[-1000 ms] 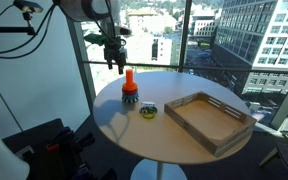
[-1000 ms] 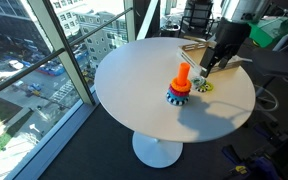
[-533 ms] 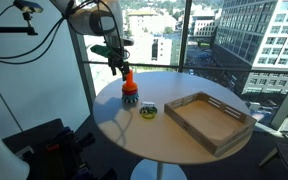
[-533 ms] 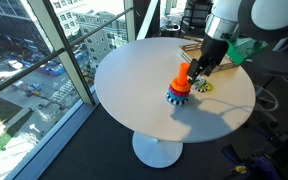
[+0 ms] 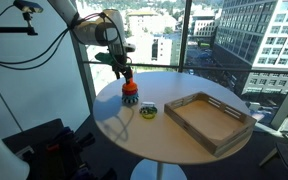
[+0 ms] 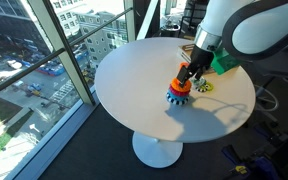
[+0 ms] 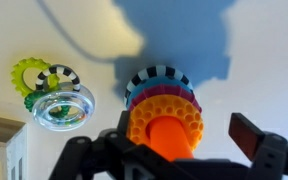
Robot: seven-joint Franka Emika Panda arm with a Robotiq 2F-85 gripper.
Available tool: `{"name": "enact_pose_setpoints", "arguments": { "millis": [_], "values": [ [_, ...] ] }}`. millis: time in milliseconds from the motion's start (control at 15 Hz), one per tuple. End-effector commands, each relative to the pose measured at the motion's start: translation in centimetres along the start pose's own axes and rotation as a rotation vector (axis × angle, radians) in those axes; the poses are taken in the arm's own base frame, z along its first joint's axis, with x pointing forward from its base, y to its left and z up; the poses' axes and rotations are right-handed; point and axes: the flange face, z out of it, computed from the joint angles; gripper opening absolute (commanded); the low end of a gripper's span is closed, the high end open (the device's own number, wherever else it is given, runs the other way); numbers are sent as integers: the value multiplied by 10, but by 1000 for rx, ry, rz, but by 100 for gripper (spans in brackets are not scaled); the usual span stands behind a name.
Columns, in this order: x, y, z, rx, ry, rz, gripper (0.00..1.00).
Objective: Remove the orange orange ring from the ring stacking stand and place it on the table
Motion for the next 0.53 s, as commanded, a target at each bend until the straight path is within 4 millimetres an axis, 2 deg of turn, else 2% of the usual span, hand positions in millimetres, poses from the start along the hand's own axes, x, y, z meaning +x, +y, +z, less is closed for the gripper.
{"name": "enact_pose_setpoints", "arguments": {
  "millis": [0,467],
  "values": [
    [12,1,9,-28,11,35,100],
    [15,4,26,-56,-3,83,100]
  ]
}}
